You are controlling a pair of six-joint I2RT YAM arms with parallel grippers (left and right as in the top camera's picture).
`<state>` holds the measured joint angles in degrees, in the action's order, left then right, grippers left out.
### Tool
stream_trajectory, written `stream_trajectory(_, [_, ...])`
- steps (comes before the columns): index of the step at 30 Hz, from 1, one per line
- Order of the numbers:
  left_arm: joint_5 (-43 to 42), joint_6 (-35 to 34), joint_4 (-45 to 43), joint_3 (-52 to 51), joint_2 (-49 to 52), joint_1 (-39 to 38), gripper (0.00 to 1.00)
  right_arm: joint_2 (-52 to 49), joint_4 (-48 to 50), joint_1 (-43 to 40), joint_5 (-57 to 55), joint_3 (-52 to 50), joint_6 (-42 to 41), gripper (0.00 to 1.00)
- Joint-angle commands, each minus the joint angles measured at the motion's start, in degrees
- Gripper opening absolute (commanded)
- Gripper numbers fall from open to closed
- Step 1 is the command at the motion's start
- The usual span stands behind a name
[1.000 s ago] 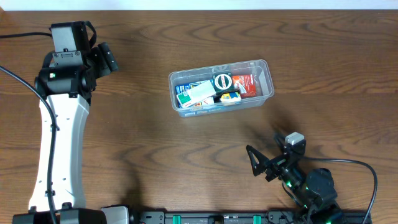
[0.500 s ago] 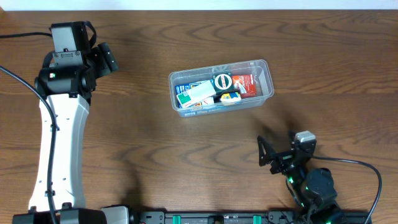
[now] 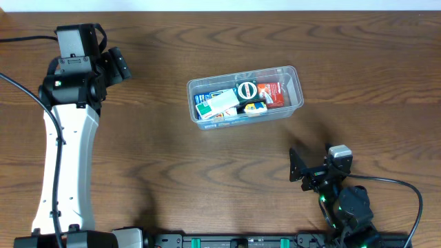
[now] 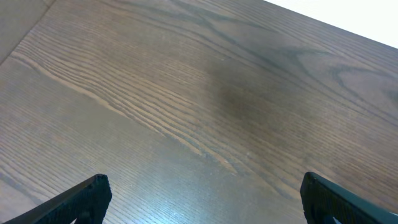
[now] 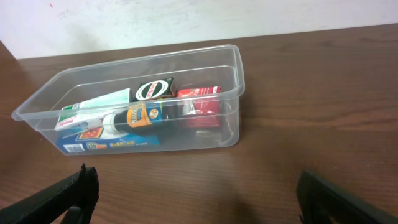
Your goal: Pack container
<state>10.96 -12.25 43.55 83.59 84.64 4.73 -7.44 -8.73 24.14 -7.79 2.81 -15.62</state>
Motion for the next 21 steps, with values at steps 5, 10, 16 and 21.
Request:
stream_trajectory(5, [0.87, -0.74, 0.15, -7.74, -7.39, -0.04, 0.98, 0.04, 0.15, 0.26, -1.11, -0.26, 1.11, 0.99])
stream_trajectory(10, [0.87, -0.74, 0.15, -18.03, -19.26, -0.04, 0.98, 0.04, 0.15, 0.26, -1.11, -0.24, 1.11, 0.99])
stream_trajectory(16, [0.87, -0.74, 0.15, -32.89, -34.29, -0.02, 0.98, 0.04, 0.15, 0.26, -1.11, -0.26, 1.11, 0.99])
stream_trajectory(21, [1.16, -0.72, -0.17, -48.22, -47.95, 0.0, 0.98, 0.04, 0.15, 0.26, -1.11, -0.24, 1.11, 0.99])
